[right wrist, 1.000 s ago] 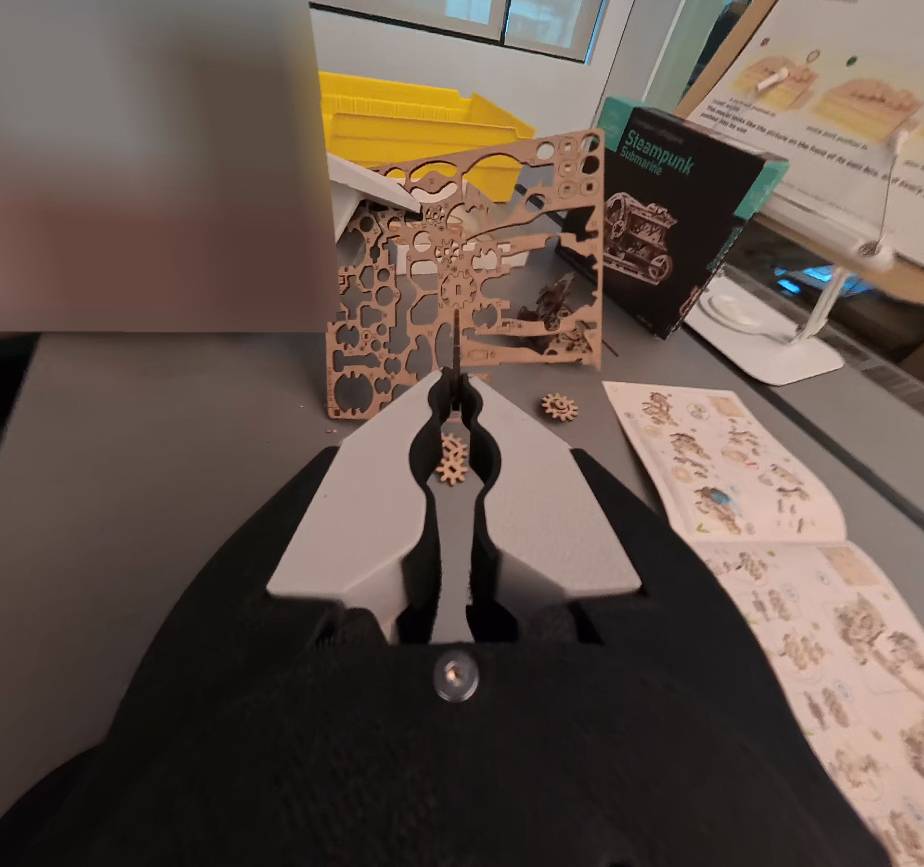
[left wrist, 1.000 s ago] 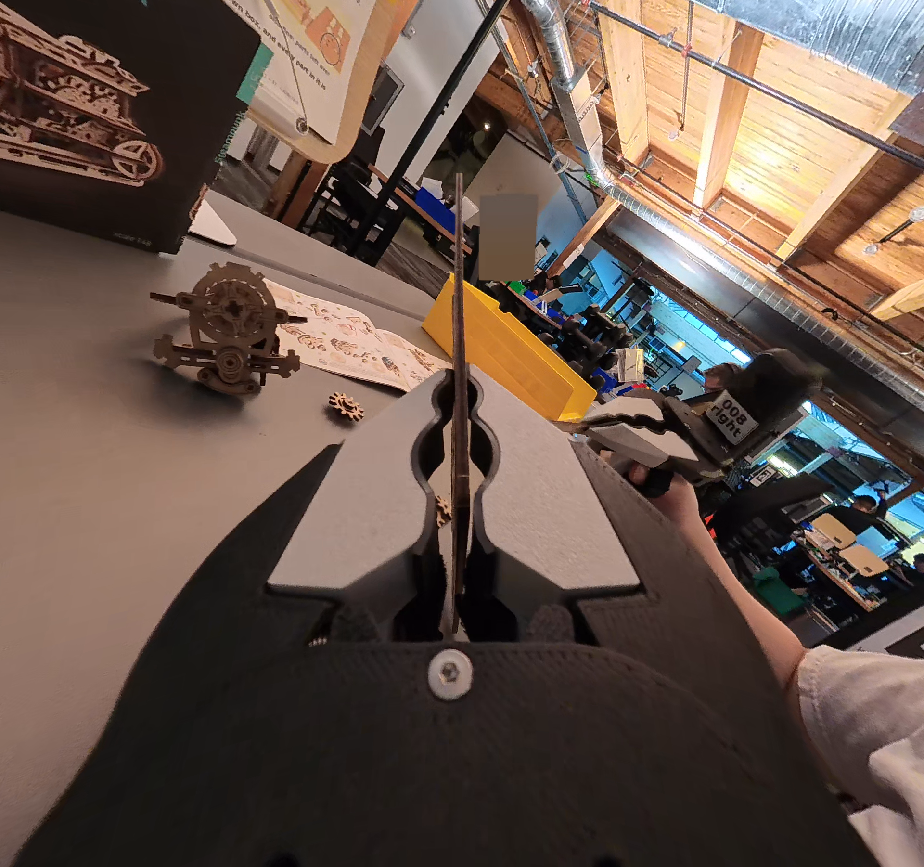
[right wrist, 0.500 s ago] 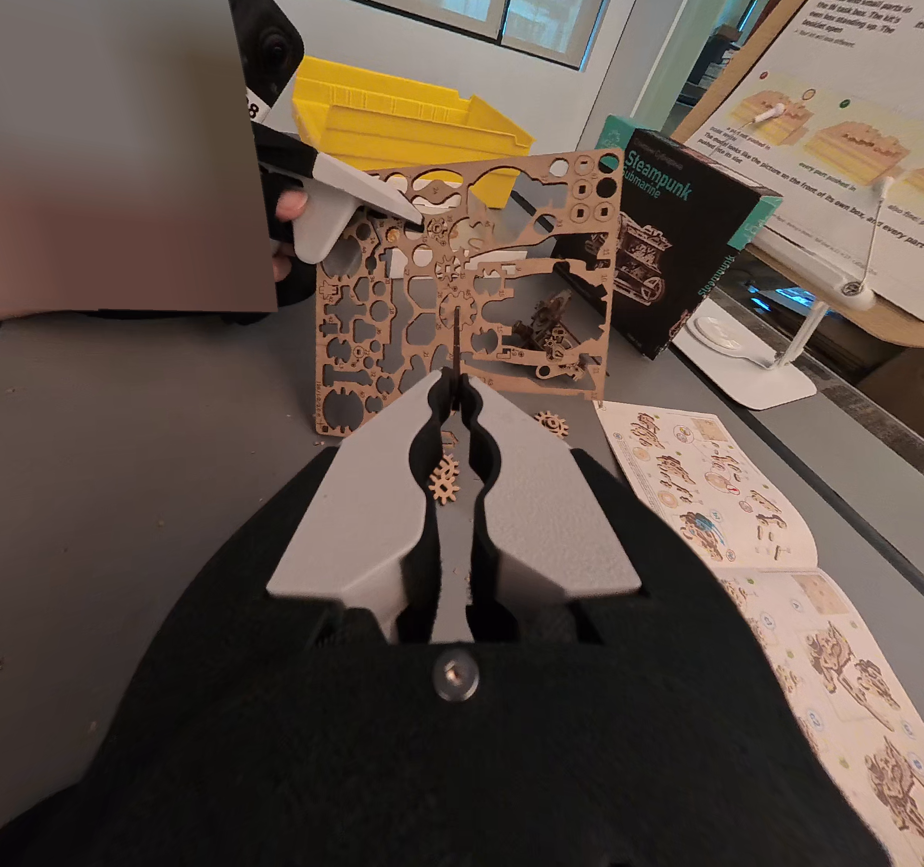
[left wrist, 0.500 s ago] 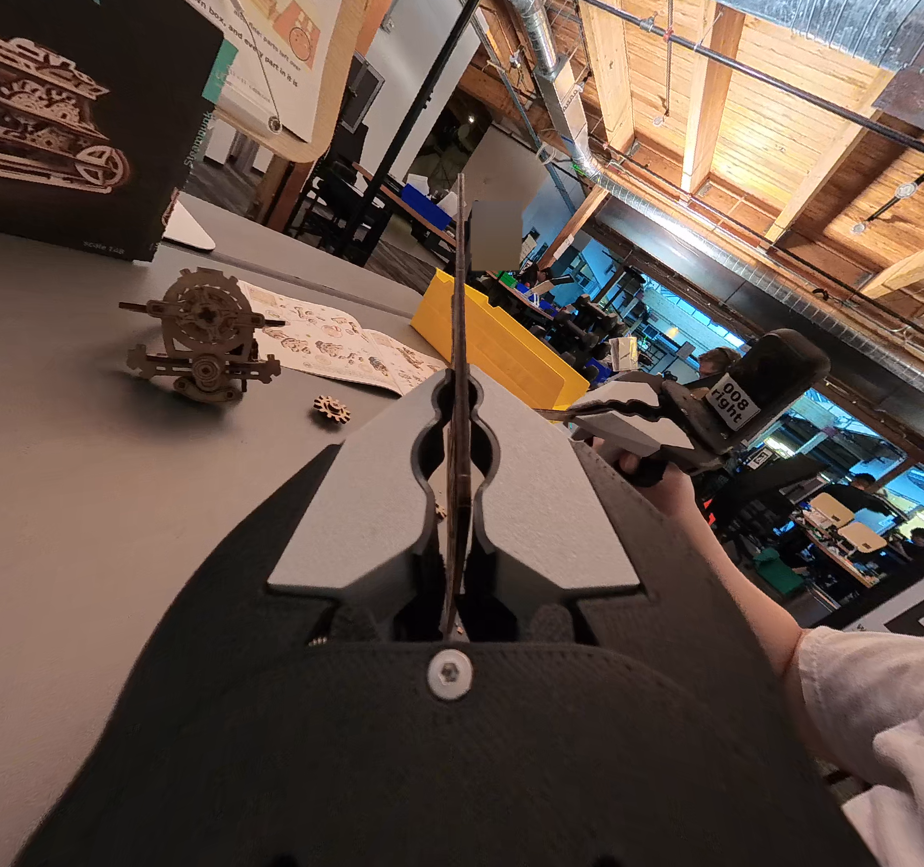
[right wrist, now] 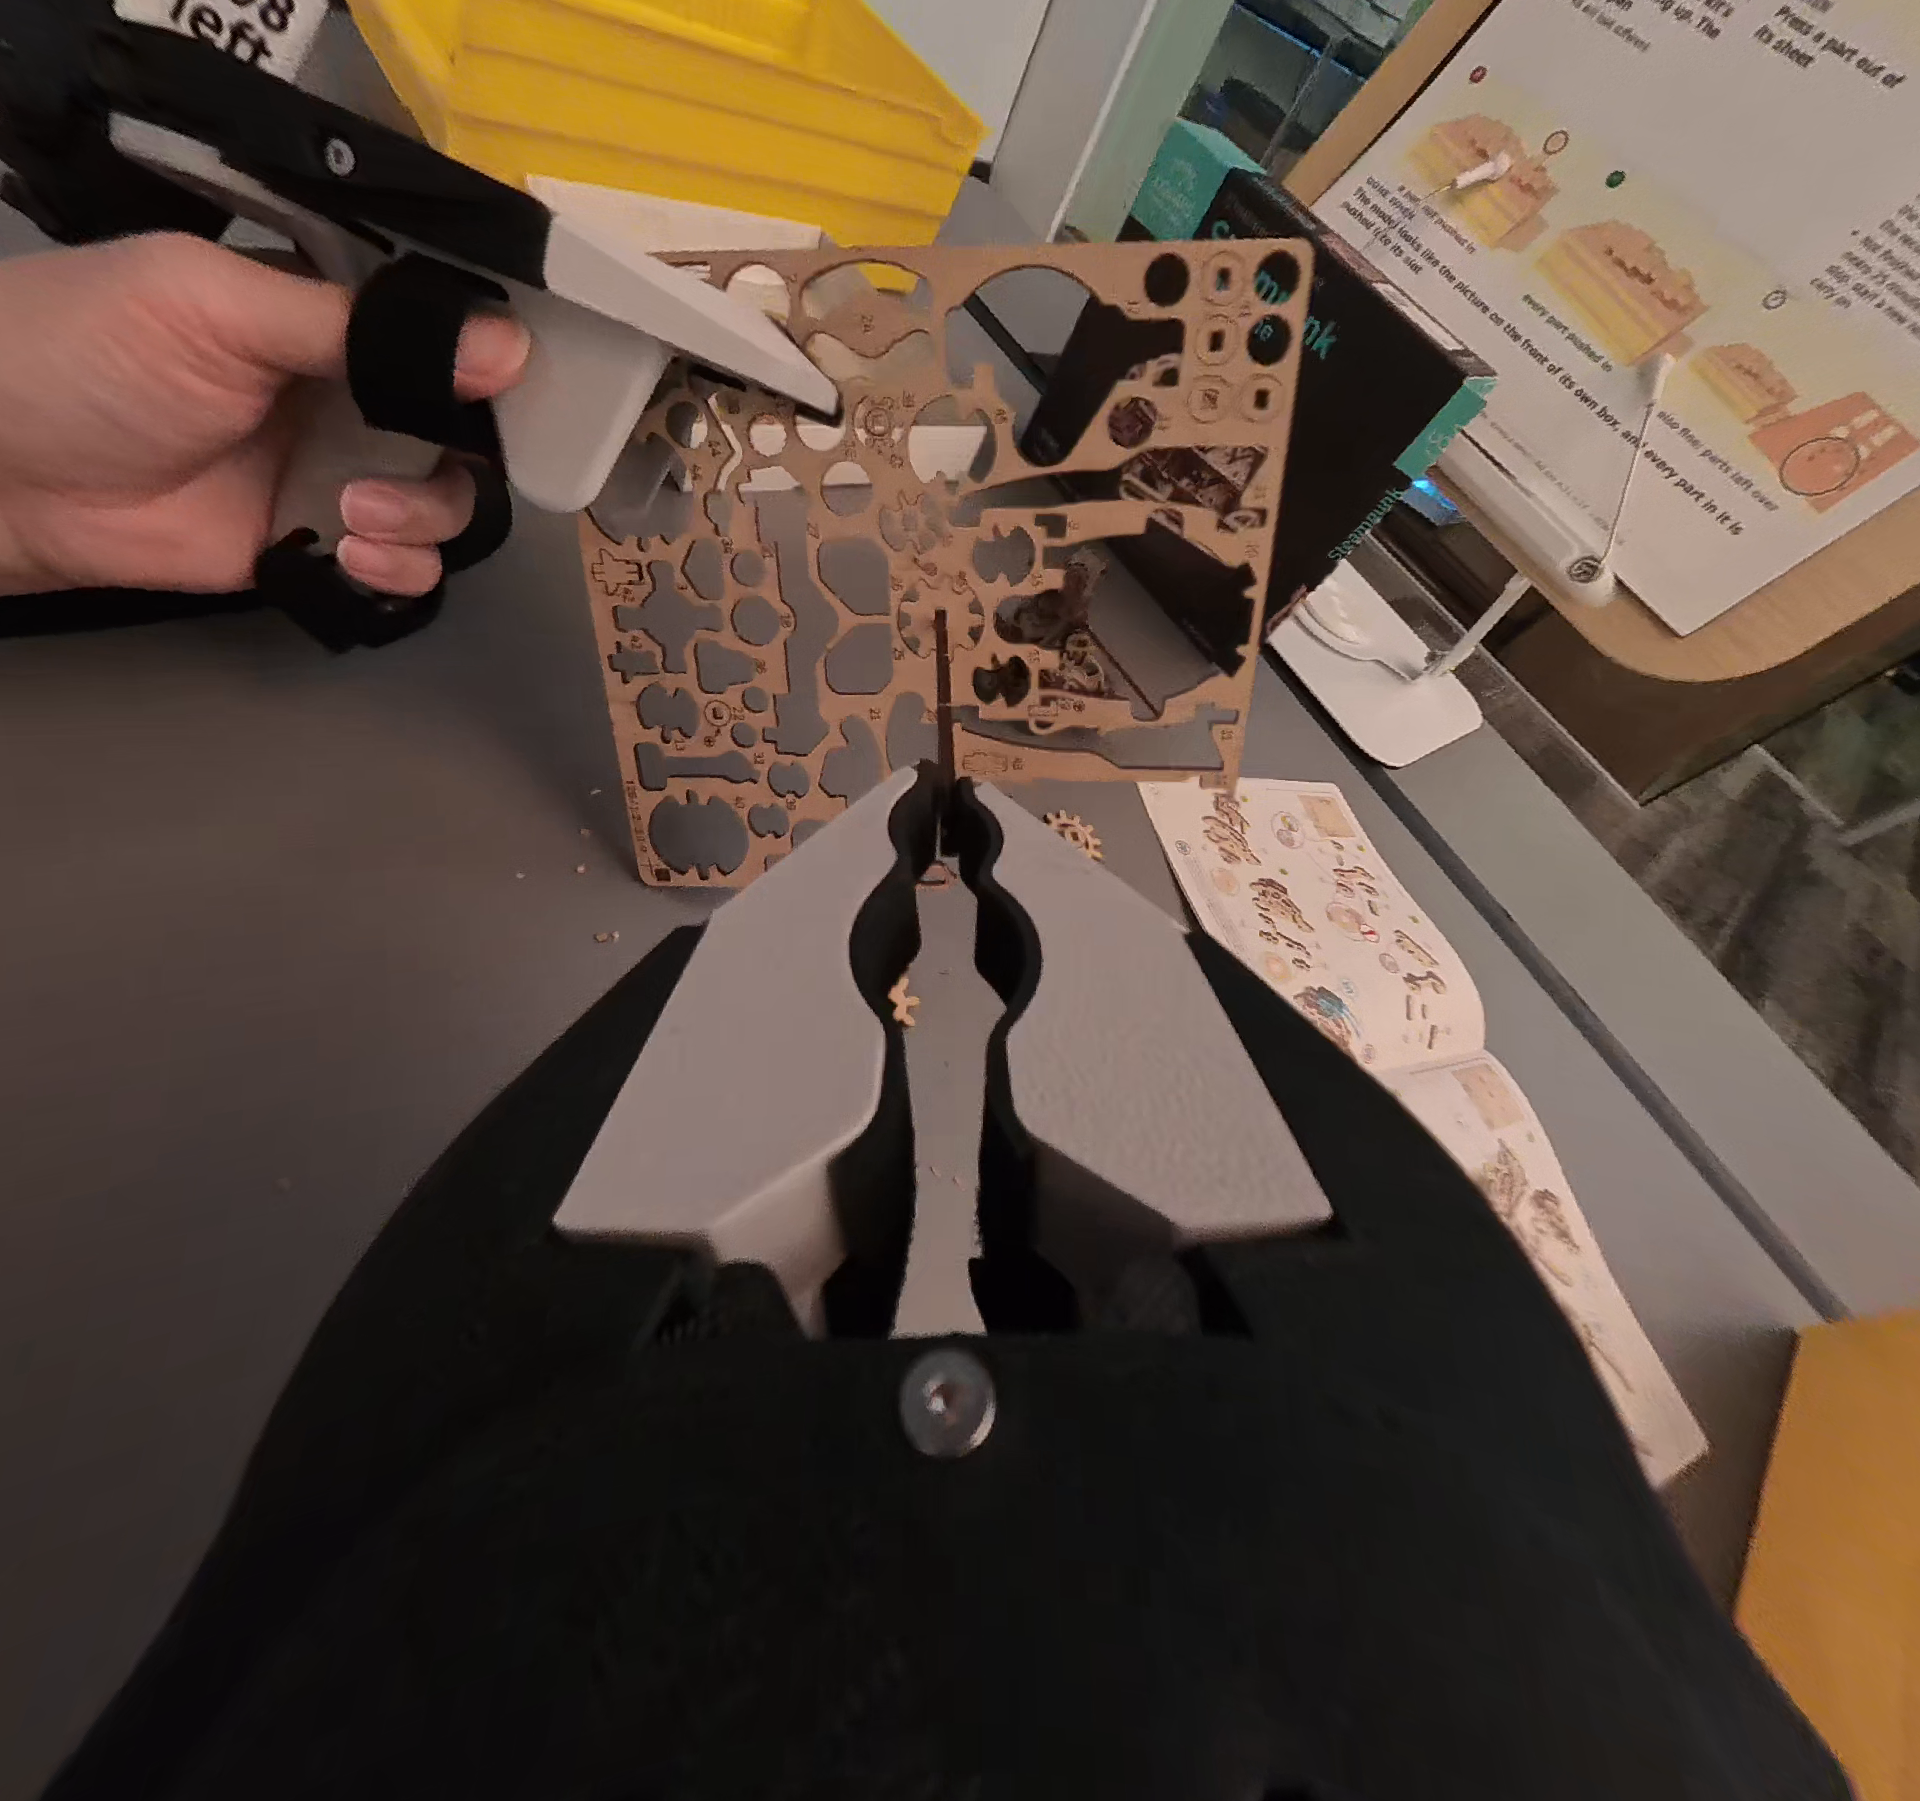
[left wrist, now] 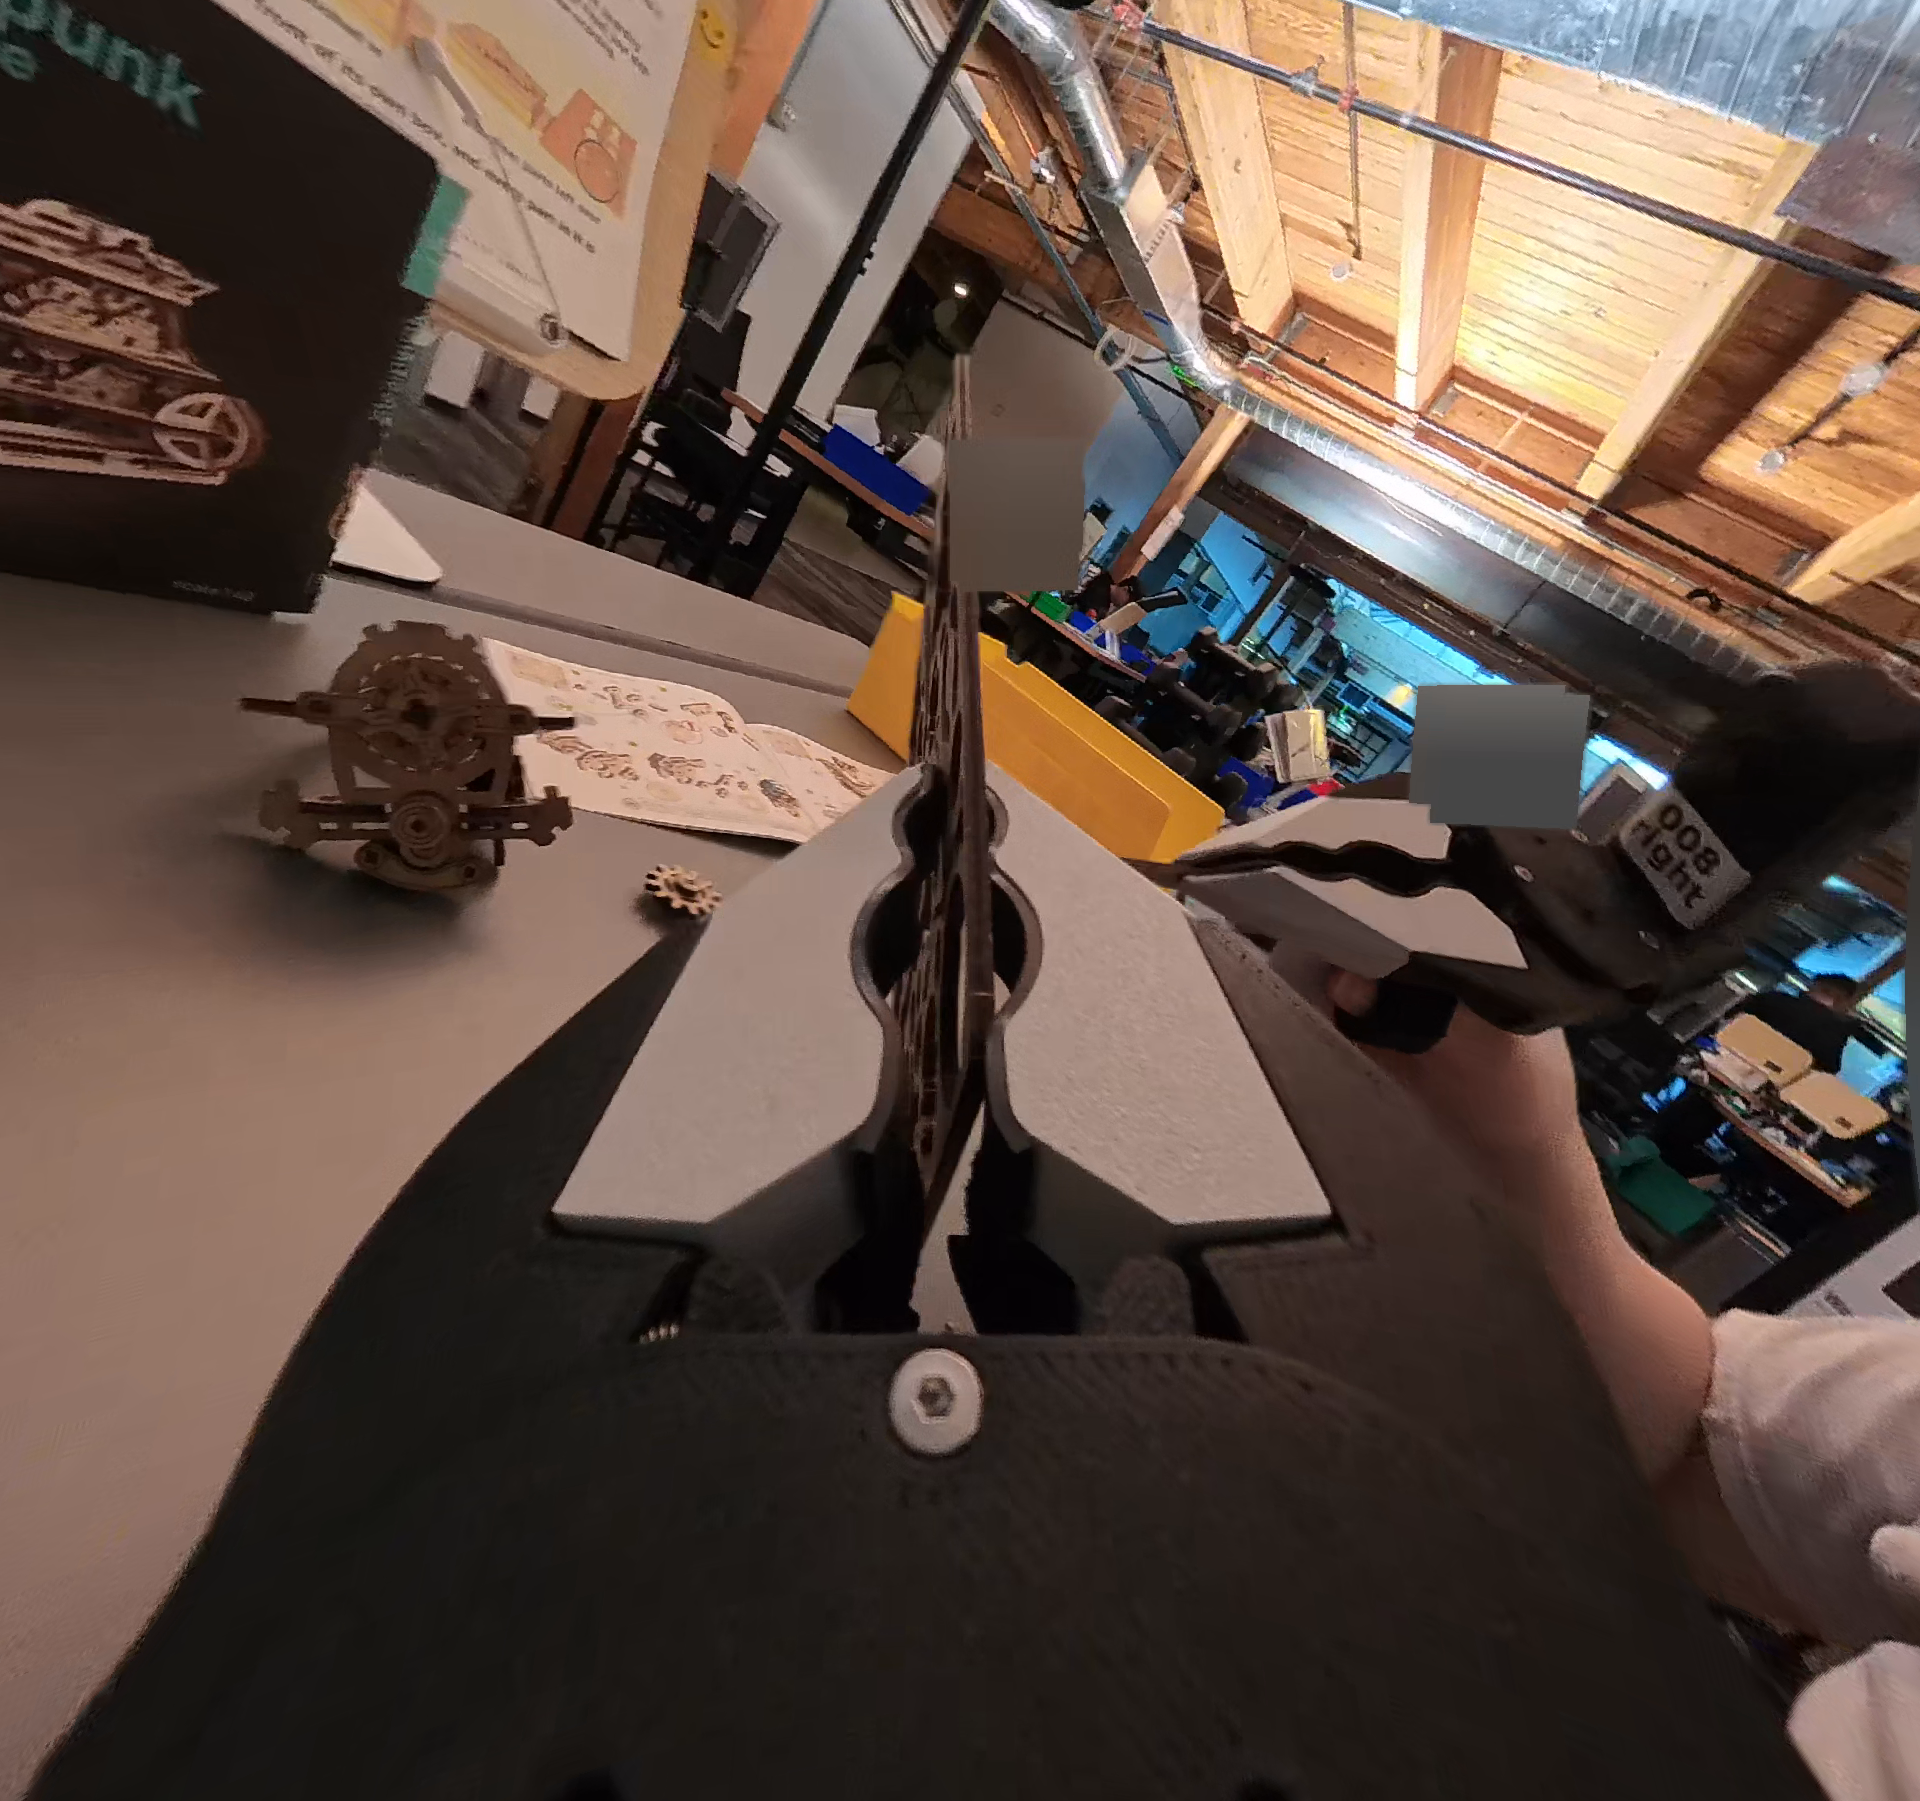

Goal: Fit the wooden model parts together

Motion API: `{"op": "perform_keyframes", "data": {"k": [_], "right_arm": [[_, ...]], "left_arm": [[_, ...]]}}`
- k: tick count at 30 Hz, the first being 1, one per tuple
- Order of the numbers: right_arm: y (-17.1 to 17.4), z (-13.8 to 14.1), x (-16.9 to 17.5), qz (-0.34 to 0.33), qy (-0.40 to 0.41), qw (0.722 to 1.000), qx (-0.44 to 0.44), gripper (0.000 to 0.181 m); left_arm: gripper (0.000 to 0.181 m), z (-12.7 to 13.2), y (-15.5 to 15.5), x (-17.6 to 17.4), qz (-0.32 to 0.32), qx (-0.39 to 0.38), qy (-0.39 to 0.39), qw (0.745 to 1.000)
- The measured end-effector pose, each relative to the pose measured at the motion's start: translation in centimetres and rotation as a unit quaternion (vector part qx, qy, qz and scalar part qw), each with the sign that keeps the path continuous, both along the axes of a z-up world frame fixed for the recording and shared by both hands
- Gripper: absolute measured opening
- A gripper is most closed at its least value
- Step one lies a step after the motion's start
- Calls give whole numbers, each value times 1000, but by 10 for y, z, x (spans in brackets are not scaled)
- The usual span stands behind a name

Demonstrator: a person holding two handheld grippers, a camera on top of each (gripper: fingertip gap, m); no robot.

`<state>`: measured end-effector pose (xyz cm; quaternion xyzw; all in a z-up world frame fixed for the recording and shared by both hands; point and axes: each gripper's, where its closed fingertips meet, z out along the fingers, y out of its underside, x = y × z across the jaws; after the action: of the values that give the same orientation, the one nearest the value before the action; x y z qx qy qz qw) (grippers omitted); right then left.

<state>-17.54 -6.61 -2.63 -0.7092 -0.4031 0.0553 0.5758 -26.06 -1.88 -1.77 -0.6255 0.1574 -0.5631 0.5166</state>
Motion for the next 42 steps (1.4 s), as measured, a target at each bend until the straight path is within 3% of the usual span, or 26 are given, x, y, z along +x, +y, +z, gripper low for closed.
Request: {"op": "perform_keyframes", "data": {"k": [6, 11, 13, 21, 24, 33, 37, 40, 42], "right_arm": [[-1, 6, -4, 11, -27, 999, 27, 0], [-5, 12, 3, -2, -50, 995, 85, 0], [-7, 12, 3, -1, -62, 994, 96, 0], [-9, 7, -1, 18, -114, 986, 121, 0], [-9, 5, -4, 22, -125, 984, 125, 0], [-15, 2, -12, 38, -157, 977, 140, 0], [-13, -3, -11, 40, -163, 976, 137, 0], [-12, -4, -11, 41, -164, 977, 133, 0], [-11, -3, -9, 40, -165, 977, 133, 0]], "left_arm": [[5, 9, -9, 4, -23, 19, -12, 999], [33, 11, -18, 7, -52, 25, 1, 998], [34, 11, -19, 5, -63, 30, 20, 997], [29, 10, 2, -12, -140, -30, 71, 987], [30, -1, 19, -12, -134, -26, 120, 983], [34, -17, 35, 16, -214, -32, 150, 965], [33, -37, 36, 29, -264, -73, 145, 951], [23, -47, 24, 36, -314, -93, 146, 933], [4, -49, 18, 37, -328, -86, 152, 929]]}}
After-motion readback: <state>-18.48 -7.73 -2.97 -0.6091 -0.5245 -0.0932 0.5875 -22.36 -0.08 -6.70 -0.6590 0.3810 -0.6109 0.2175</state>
